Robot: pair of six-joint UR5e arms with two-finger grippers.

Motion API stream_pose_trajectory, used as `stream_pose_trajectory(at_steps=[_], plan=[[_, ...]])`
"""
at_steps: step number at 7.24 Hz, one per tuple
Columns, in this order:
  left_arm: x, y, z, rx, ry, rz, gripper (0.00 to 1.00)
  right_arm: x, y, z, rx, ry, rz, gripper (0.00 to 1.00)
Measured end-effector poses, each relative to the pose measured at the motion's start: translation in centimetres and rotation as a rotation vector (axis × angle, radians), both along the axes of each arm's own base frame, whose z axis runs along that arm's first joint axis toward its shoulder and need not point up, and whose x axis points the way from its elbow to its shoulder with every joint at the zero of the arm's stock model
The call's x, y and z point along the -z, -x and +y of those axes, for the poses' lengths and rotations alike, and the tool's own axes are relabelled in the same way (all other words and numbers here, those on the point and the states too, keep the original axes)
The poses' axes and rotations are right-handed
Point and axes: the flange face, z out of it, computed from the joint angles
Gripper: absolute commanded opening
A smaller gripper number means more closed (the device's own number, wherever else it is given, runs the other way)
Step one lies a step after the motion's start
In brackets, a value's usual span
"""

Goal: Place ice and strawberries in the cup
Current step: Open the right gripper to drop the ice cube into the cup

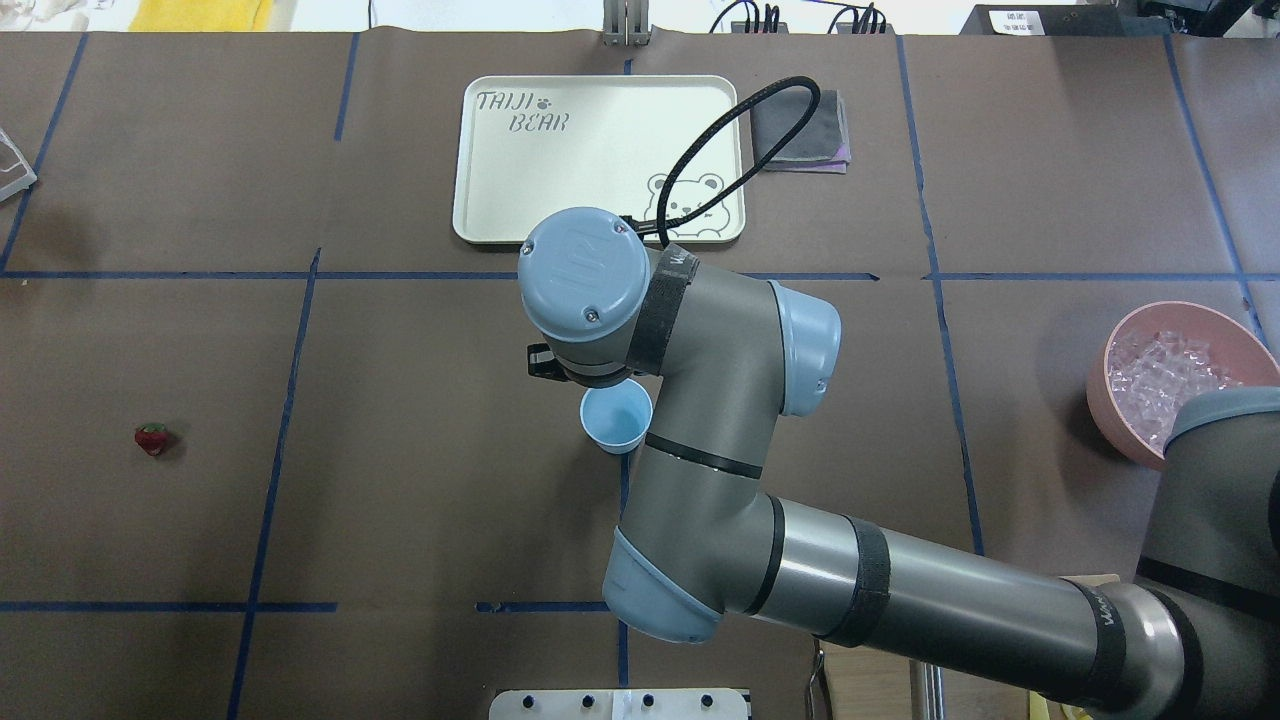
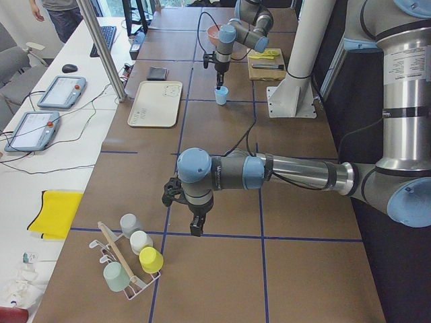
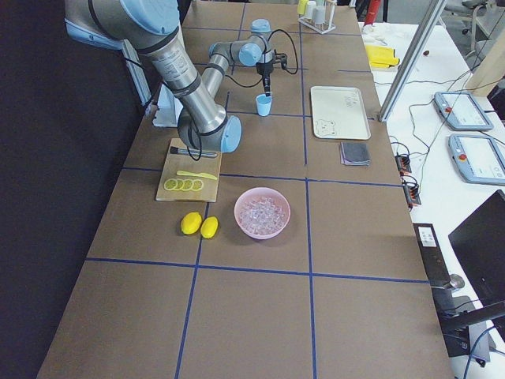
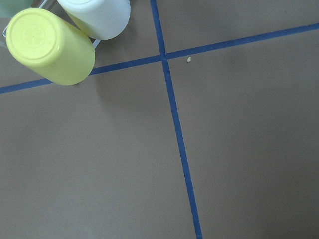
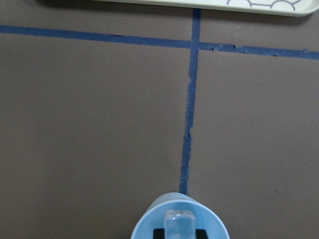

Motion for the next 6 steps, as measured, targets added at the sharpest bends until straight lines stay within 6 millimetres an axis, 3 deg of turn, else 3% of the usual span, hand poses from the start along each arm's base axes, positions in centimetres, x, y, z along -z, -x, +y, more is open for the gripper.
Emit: stream_pose_trajectory(at_steps=[1, 4, 5, 6], plan=[[0.0, 0.0, 0.0, -0.001, 0.0, 0.0, 1.0, -0.3, -0.6, 0.9, 0.009, 0.001, 0.001, 0.2], [0.0, -0.2, 0.0, -0.004, 0.0, 0.0, 1.0, -0.1, -1.4, 2.8, 0.031, 0.004, 0.004, 0.88], [0.0, -0.2, 0.0, -0.004, 0.0, 0.0, 1.0, 0.0, -1.3, 3.0, 0.034, 0.003, 0.002, 0.99], [0.0, -0.2, 0.0, -0.005, -0.001, 0.0, 1.0, 0.3, -1.4, 3.1, 0.034, 0.001, -0.002, 0.99]])
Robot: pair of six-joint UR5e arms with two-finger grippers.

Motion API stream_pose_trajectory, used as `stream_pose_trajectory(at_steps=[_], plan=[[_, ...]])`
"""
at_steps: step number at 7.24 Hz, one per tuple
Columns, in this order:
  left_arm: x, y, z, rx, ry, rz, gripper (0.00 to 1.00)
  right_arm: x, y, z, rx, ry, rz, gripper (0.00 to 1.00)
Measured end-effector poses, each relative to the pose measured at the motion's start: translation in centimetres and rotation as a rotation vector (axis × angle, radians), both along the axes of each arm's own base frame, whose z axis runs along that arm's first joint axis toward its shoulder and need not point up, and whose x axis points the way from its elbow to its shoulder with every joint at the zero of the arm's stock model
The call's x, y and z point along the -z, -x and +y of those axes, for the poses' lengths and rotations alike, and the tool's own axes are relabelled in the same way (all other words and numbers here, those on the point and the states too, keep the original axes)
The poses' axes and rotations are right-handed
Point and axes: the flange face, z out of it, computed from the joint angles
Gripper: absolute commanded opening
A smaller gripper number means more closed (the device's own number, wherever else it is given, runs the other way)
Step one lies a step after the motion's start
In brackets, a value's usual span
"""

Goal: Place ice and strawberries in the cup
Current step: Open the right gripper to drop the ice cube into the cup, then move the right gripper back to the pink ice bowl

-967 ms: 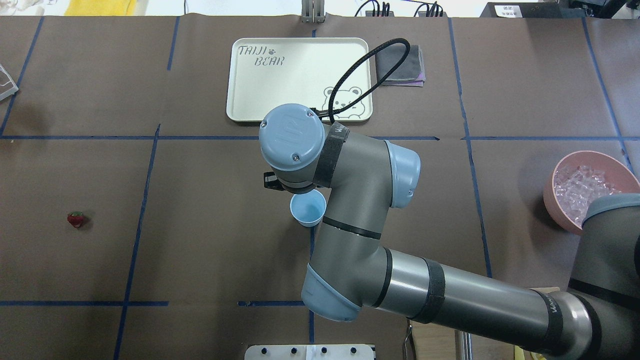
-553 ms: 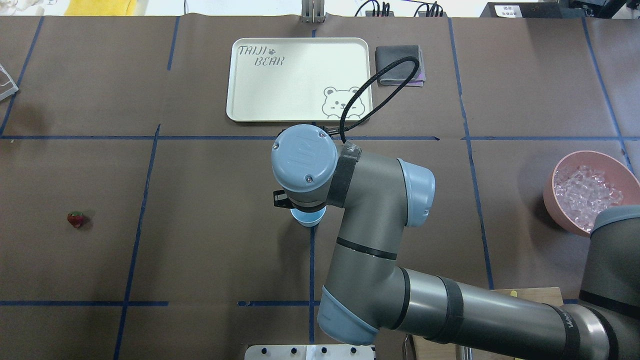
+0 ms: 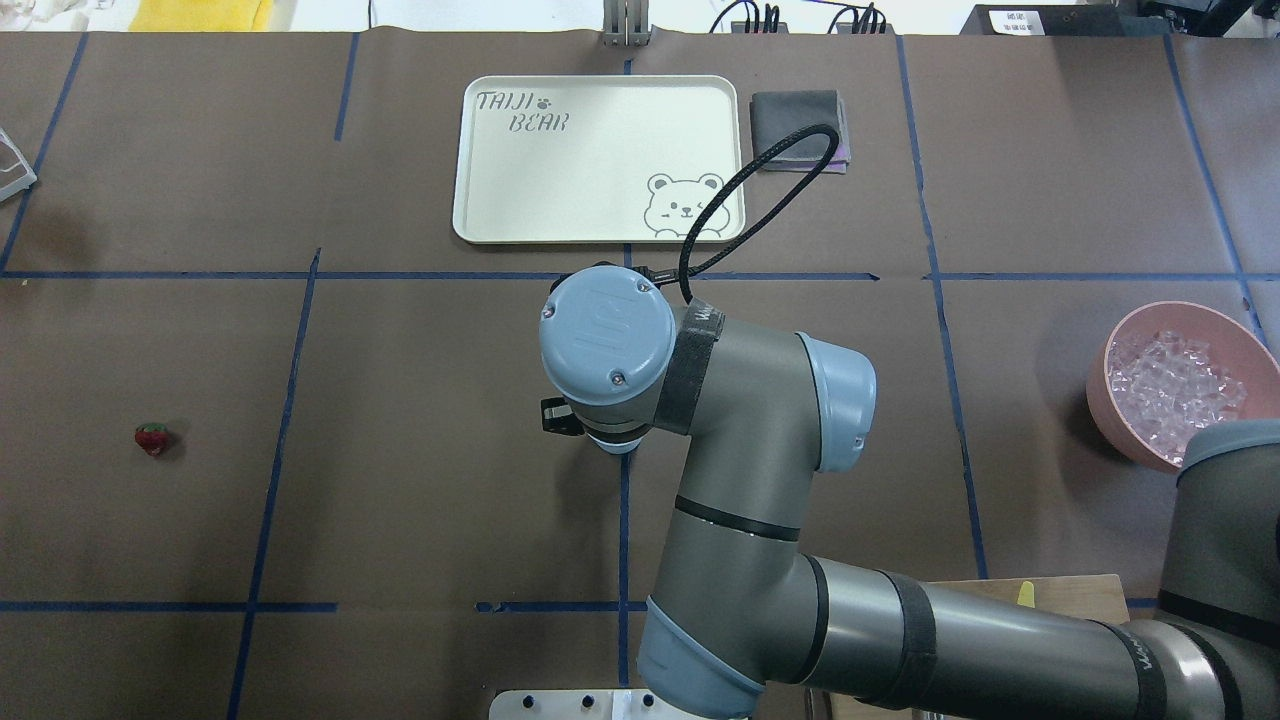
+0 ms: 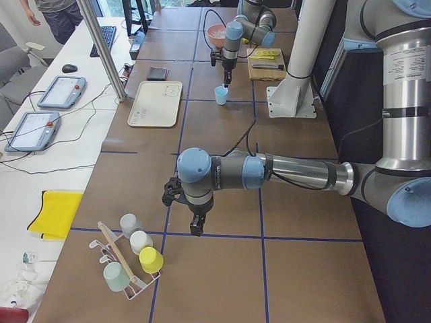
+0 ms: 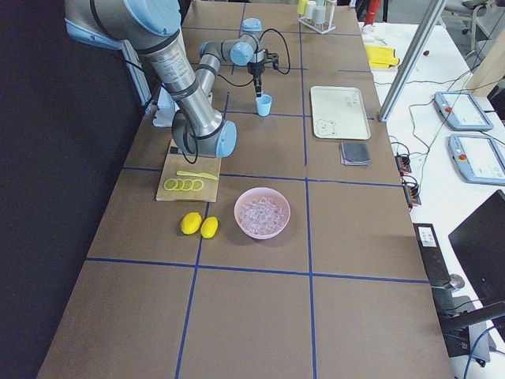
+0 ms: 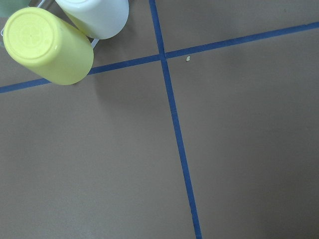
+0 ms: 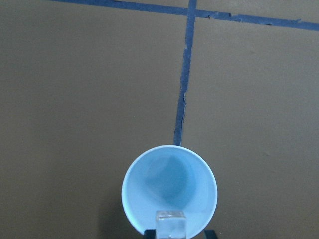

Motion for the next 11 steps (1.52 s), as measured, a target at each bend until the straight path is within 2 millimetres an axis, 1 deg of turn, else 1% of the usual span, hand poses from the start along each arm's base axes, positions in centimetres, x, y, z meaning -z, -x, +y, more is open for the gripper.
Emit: stream_pose_trajectory(at_steps=[2, 4, 5, 6, 7, 8, 9, 11], plan=[[0.0, -0.1, 0.0, -0.001, -0.001, 0.0, 1.0, 0.3, 0.0, 0.1, 0.0, -0.002, -0.005, 0.99], [0.1, -0.1, 0.0, -0.002, -0.001, 0.0, 1.0, 0.4, -0.4, -0.4, -0.007, -0.005, -0.008, 0.99], [0.1, -0.1, 0.0, -0.003, -0.002, 0.0, 1.0, 0.4, -0.9, -1.0, -0.015, -0.008, -0.009, 0.99], [0.1, -0.1, 0.0, -0.003, -0.001, 0.0, 1.0, 0.4, -2.0, -2.2, -0.027, -0.012, -0.012, 0.99], [0.1, -0.1, 0.0, -0.003, -0.001, 0.0, 1.0, -0.1, -4.0, -3.9, -0.032, -0.018, -0.016, 0.99], [0.1, -0.1, 0.0, -0.003, -0.001, 0.0, 1.0, -1.2, -7.1, -5.4, -0.015, -0.036, -0.022, 0.99], [0.1, -0.1, 0.0, -0.003, -0.002, 0.0, 1.0, -3.2, -11.2, -6.5, 0.017, -0.069, -0.027, 0.99], [0.1, -0.2, 0.0, -0.004, -0.002, 0.0, 1.0, -8.8, -20.5, -8.2, 0.096, -0.142, -0.007, 0.99]])
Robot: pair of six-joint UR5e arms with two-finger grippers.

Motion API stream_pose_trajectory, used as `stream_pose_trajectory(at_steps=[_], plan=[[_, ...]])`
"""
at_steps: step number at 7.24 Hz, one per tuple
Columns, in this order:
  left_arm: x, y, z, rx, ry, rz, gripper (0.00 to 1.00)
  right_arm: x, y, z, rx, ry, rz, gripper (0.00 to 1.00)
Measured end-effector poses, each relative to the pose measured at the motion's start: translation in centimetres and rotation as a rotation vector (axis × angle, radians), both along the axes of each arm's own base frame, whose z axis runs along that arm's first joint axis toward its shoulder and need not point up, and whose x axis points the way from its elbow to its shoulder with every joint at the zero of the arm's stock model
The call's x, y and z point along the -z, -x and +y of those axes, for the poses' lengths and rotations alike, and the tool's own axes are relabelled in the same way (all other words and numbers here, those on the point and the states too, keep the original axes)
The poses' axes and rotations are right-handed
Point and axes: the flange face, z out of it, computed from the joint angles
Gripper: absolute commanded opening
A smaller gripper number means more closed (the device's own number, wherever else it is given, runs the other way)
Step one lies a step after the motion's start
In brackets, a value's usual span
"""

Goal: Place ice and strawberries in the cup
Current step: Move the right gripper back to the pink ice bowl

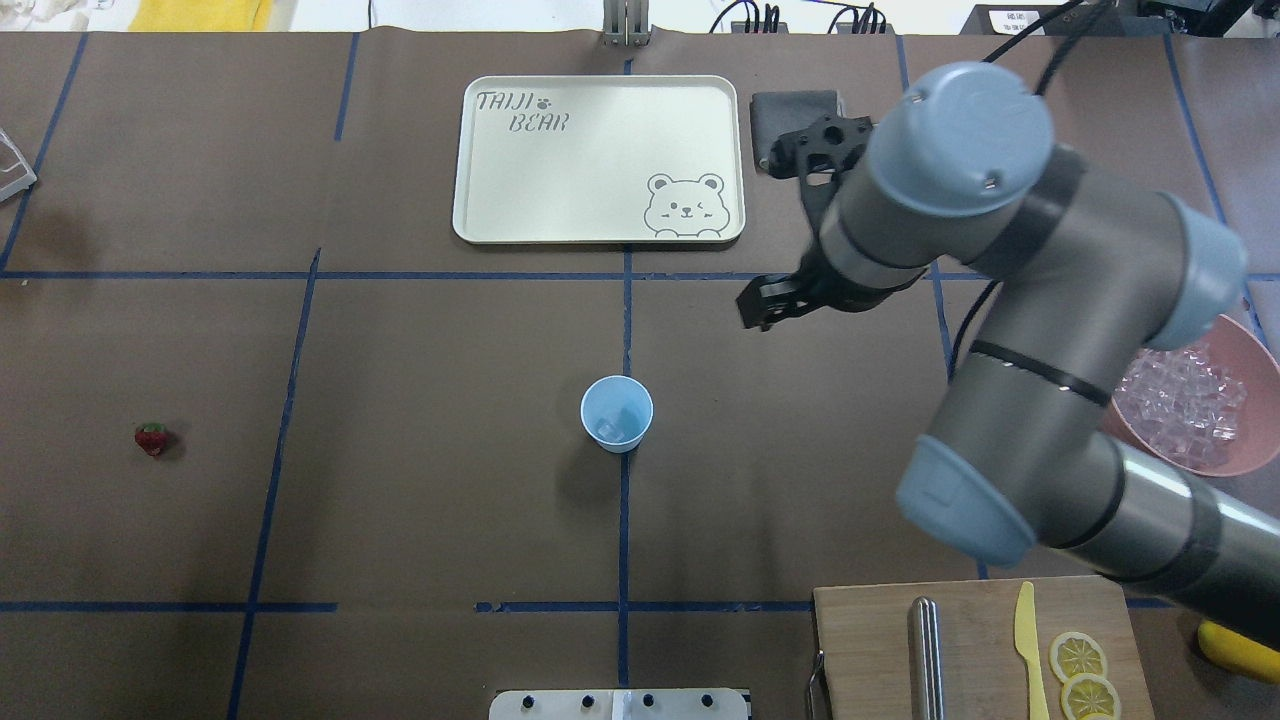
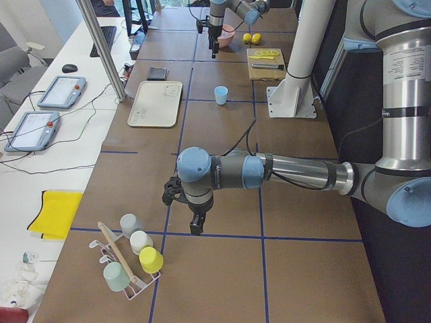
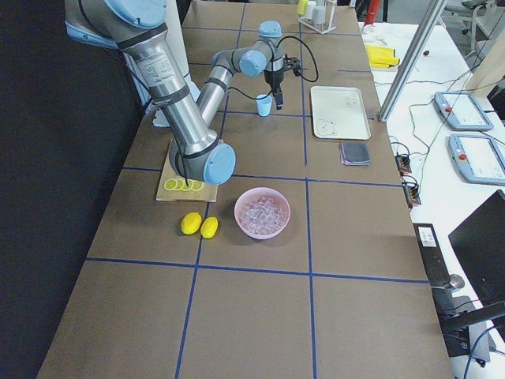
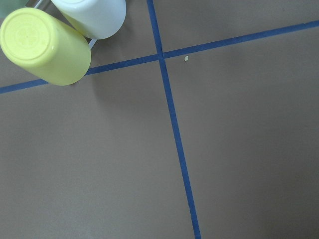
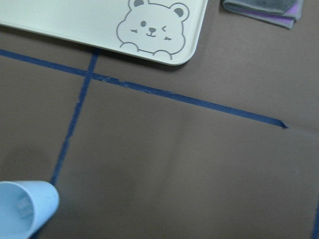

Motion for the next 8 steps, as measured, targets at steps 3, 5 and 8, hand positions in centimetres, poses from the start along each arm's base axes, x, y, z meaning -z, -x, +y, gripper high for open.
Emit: stream_pose_trajectory(at_steps=[3, 5, 8], plan=[[0.0, 0.0, 0.0, -0.001, 0.0, 0.0, 1.0, -9.5, -12.0, -1.5, 0.068, -0.054, 0.042, 0.99], [0.1, -0.1, 0.0, -0.003, -0.001, 0.001, 1.0, -18.8, -19.0, 0.7, 0.056, -0.047, 0.002, 0.99], [0.2, -0.5, 0.0, -0.005, 0.001, 0.027, 1.0, -29.4, -25.5, 3.5, -0.041, 0.058, 0.033, 0.98]])
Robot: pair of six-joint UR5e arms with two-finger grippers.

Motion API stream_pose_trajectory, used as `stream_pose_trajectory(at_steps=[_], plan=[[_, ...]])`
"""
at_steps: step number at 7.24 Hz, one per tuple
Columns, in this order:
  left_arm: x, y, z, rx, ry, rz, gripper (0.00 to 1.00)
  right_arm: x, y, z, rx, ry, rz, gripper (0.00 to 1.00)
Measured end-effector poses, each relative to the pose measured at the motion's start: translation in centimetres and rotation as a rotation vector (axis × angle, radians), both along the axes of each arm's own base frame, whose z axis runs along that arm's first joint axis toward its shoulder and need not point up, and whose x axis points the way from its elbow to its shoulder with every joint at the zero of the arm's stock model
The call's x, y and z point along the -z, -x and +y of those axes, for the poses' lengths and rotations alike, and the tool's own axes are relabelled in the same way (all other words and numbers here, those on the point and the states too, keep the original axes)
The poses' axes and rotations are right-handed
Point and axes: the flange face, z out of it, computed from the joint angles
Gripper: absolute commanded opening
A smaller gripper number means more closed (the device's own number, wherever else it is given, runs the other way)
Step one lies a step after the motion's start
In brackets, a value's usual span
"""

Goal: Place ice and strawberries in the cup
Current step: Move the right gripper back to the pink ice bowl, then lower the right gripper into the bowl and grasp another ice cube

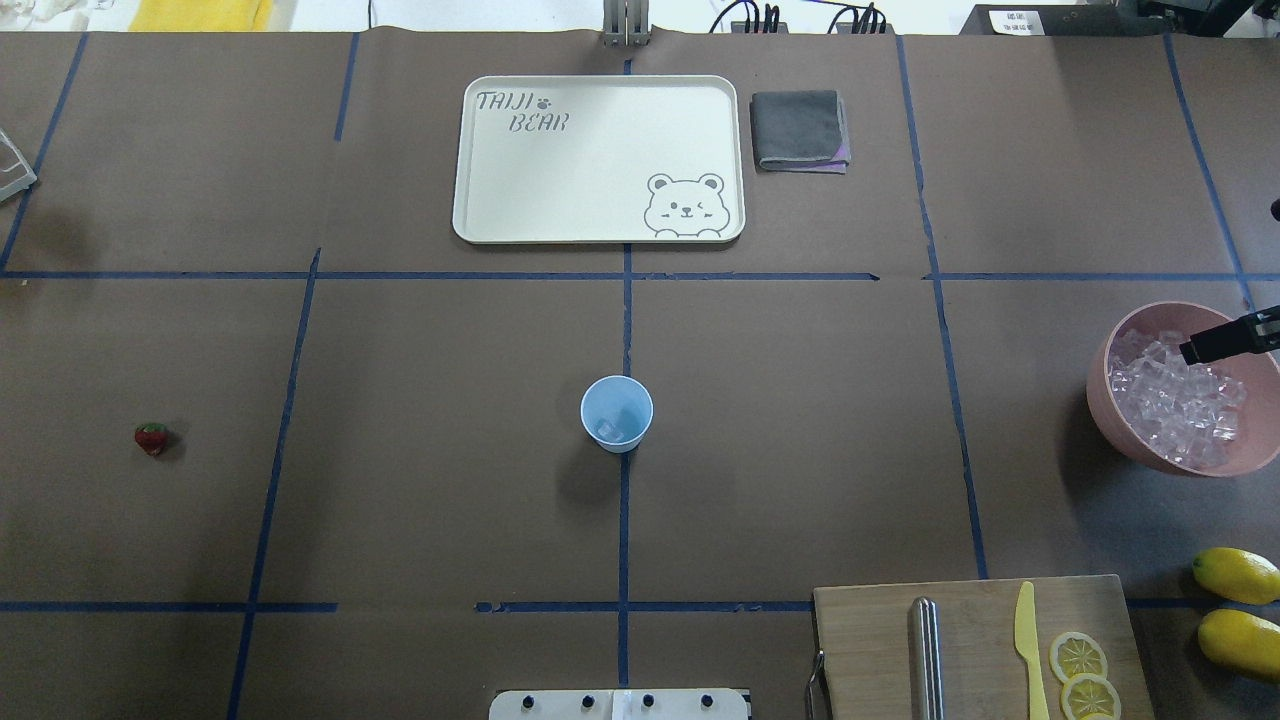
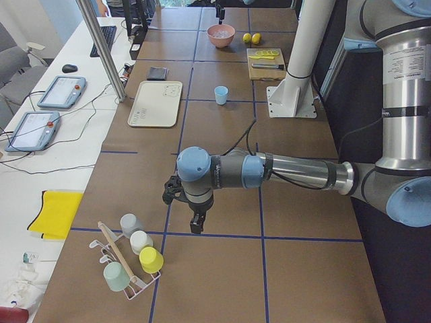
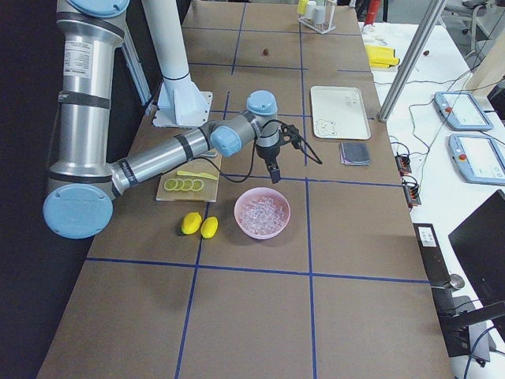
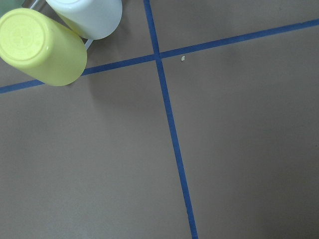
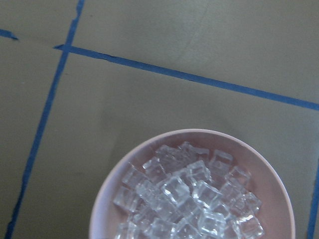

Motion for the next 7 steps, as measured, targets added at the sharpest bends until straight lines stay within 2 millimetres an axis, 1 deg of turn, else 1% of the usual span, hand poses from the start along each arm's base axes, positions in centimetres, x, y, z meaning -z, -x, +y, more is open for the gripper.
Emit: stream_pose_trajectory(at_steps=[1, 2, 3, 4, 7], plan=[[0.1, -0.2, 0.1, 0.001, 0.003, 0.021, 1.0, -2.7, -0.3, -0.2, -0.033, 0.026, -0.003, 0.97], [0.1, -0.3, 0.1, 0.001, 0.004, 0.033, 1.0, -5.0, -0.1, -0.4, -0.074, 0.035, -0.027, 0.93], [0.1, -0.3, 0.1, 0.001, 0.004, 0.038, 1.0, -6.5, 0.3, -0.6, -0.103, 0.038, -0.053, 0.87], [0.1, -0.3, 0.1, 0.001, 0.004, 0.039, 1.0, -7.3, 1.0, -0.6, -0.109, 0.04, -0.065, 0.85], [0.3, -0.3, 0.1, 0.0, 0.001, 0.04, 1.0, -7.7, 2.7, -0.1, -0.083, 0.04, -0.068, 0.83]])
